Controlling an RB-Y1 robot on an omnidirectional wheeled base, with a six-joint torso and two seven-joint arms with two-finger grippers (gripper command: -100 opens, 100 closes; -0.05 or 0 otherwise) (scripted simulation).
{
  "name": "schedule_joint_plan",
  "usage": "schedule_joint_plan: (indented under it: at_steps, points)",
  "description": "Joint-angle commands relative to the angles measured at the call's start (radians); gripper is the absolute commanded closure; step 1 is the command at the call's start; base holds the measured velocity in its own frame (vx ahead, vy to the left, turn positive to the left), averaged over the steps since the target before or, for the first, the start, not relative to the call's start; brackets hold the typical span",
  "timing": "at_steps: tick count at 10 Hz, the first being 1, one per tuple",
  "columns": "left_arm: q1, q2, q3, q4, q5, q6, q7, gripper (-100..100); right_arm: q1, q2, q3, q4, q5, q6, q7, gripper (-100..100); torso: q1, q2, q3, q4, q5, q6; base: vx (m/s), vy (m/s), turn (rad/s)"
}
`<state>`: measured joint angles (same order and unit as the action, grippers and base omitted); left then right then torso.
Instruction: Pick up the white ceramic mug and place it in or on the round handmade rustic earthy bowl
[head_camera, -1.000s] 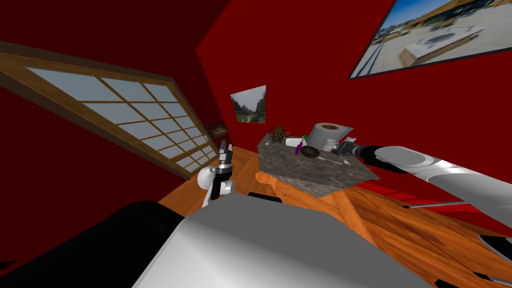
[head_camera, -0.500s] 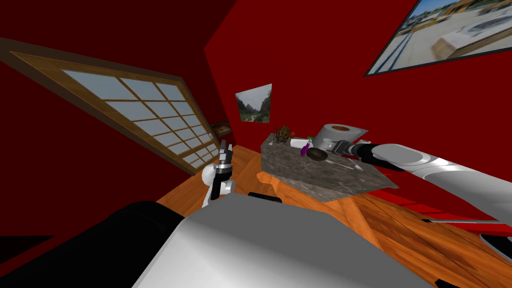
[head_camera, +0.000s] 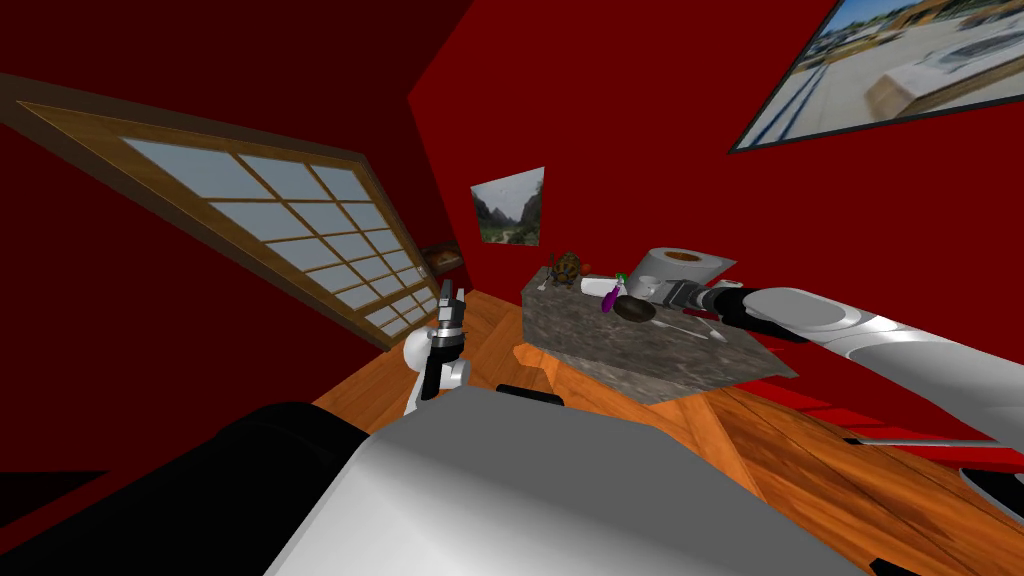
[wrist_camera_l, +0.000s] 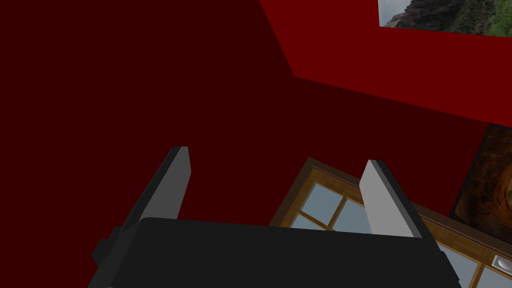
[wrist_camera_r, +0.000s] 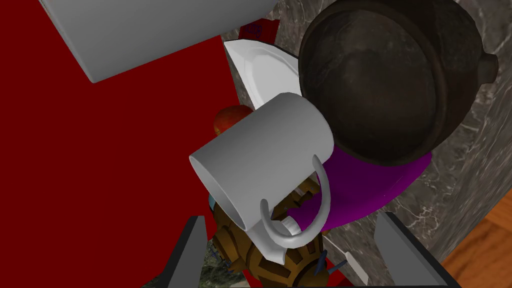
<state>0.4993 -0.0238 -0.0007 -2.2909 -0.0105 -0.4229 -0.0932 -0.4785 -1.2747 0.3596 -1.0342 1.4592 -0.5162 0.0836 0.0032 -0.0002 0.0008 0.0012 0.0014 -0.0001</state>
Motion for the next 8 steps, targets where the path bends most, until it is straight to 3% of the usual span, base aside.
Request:
schedule_joint_plan:
  at_steps: [1,2,3,4,5,6,7,8]
  points:
    - [0.0,0.0,0.0,0.0,0.0,0.0,0.0,0,0.05,-0.029,-0.039,0.028,-0.05,-0.01,0.048,-100,0.0,0.0,0.0,0.0,0.0,0.0,-0.019,0.02,0.258]
    - [0.0,0.0,0.0,0.0,0.0,0.0,0.0,0,0.066,-0.029,-0.039,0.028,-0.075,-0.01,0.048,-100,0.001,0.001,0.0,0.0,0.0,-0.001,-0.021,0.016,0.145]
    - [0.0,0.0,0.0,0.0,0.0,0.0,0.0,0,0.099,-0.059,-0.079,0.057,-0.116,-0.019,0.097,-100,0.001,0.001,0.001,0.0,0.0,0.0,-0.024,0.032,0.243]
    - [0.0,0.0,0.0,0.0,0.0,0.0,0.0,0,0.125,-0.059,-0.079,0.057,-0.151,-0.019,0.097,-100,0.002,0.001,0.001,0.0,0.001,-0.001,-0.027,0.022,0.123]
    - [0.0,0.0,0.0,0.0,0.0,0.0,0.0,0,0.164,-0.088,-0.118,0.085,-0.187,-0.029,0.145,-100,0.001,0.002,0.001,0.0,0.0,0.0,-0.031,0.03,0.199]
    - [0.0,0.0,0.0,0.0,0.0,0.0,0.0,0,0.199,-0.088,-0.118,0.085,-0.214,-0.029,0.145,-100,0.002,0.002,0.001,0.001,0.001,0.0,-0.021,0.023,0.131]
    - [0.0,0.0,0.0,0.0,0.0,0.0,0.0,0,0.199,-0.088,-0.118,0.085,-0.226,-0.029,0.145,-100,0.001,0.002,0.001,0.0,0.0,0.0,-0.006,0.009,0.012]
    - [0.0,0.0,0.0,0.0,0.0,0.0,0.0,0,0.237,-0.118,-0.157,0.114,-0.265,-0.038,0.193,-100,0.001,0.001,0.001,0.0,0.0,0.0,-0.014,0.024,0.264]
